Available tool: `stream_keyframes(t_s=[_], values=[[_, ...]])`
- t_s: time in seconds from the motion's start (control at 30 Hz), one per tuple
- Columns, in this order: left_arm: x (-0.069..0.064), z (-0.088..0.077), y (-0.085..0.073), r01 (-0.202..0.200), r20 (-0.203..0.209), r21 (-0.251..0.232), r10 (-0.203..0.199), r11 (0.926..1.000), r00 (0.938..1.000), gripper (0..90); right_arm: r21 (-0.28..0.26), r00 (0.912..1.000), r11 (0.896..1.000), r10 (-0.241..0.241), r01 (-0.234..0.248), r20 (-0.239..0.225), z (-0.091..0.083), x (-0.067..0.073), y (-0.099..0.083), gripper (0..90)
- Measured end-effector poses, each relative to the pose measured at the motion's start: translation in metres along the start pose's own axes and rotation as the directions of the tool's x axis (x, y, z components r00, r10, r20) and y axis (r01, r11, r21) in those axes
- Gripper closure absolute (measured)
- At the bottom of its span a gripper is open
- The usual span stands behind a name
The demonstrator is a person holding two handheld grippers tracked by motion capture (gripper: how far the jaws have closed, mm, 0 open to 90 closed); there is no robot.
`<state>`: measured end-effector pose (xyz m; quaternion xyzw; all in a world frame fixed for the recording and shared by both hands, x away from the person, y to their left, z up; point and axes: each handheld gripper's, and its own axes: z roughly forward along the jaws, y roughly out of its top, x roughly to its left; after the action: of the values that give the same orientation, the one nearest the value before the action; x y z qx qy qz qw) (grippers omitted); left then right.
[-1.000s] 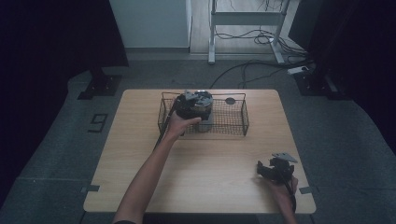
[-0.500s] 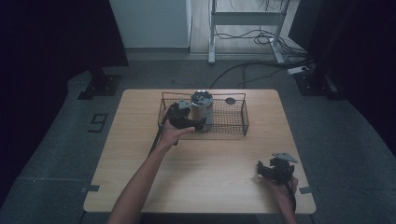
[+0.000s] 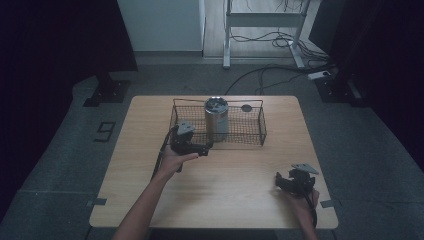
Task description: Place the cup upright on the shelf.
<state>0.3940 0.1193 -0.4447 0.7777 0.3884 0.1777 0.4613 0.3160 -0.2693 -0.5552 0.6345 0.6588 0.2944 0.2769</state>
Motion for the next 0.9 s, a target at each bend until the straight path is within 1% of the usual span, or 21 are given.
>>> stream_keyframes(t_s=[0.03, 0.07, 0.17, 0.37, 0.5, 0.57, 0.6, 0.73, 0.9], values=[[-0.001, -0.007, -0.005, -0.003, 0.001, 0.002, 0.003, 1.0000, 1.0000, 2.2, 0.000, 1.0000, 1.000, 0.000, 0.000, 0.000, 0.000, 0.000, 0.000, 13.8], [-0.001, -0.007, -0.005, -0.003, 0.001, 0.002, 0.003, 1.0000, 1.0000, 2.3, 0.000, 1.0000, 1.000, 0.000, 0.000, 0.000, 0.000, 0.000, 0.000, 13.8], [-0.001, -0.016, -0.013, 0.014, 0.012, 0.001, -0.014, 0.9999, 0.9998, 2.8, 0.000, 1.0000, 1.000, 0.000, 0.000, 0.000, 0.000, 0.000, 0.000, 13.8], [-0.002, -0.029, -0.032, 0.029, 0.009, 0.011, -0.029, 0.9995, 0.9996, 3.0, 0.000, 1.0000, 1.000, 0.001, -0.001, 0.001, 0.000, 0.000, 0.000, 13.7], [-0.003, -0.038, -0.044, 0.031, 0.004, 0.019, -0.031, 0.9993, 0.9995, 3.3, 0.000, 1.0000, 1.000, 0.001, -0.001, 0.000, 0.000, 0.000, 0.000, 13.7], [-0.004, -0.044, -0.052, 0.035, 0.010, 0.024, -0.036, 0.9991, 0.9993, 3.6, 0.000, 1.0000, 1.000, 0.000, 0.000, 0.000, 0.000, 0.000, 0.000, 13.7], [-0.004, -0.044, -0.052, 0.035, 0.010, 0.024, -0.036, 0.9991, 0.9993, 3.7, 0.000, 1.0000, 1.000, 0.000, 0.000, 0.000, 0.000, 0.000, 0.000, 13.7], [-0.006, -0.050, -0.062, 0.036, 0.012, 0.036, -0.037, 0.9987, 0.9993, 3.7, 0.000, 1.0000, 1.000, 0.000, 0.000, 0.000, 0.000, 0.000, 0.000, 13.7], [-0.009, -0.053, -0.075, 0.044, 0.013, 0.051, -0.045, 0.9977, 0.9989, 4.0, 0.000, 1.0000, 1.000, 0.000, 0.000, 0.000, 0.000, 0.000, 0.000, 13.7]])
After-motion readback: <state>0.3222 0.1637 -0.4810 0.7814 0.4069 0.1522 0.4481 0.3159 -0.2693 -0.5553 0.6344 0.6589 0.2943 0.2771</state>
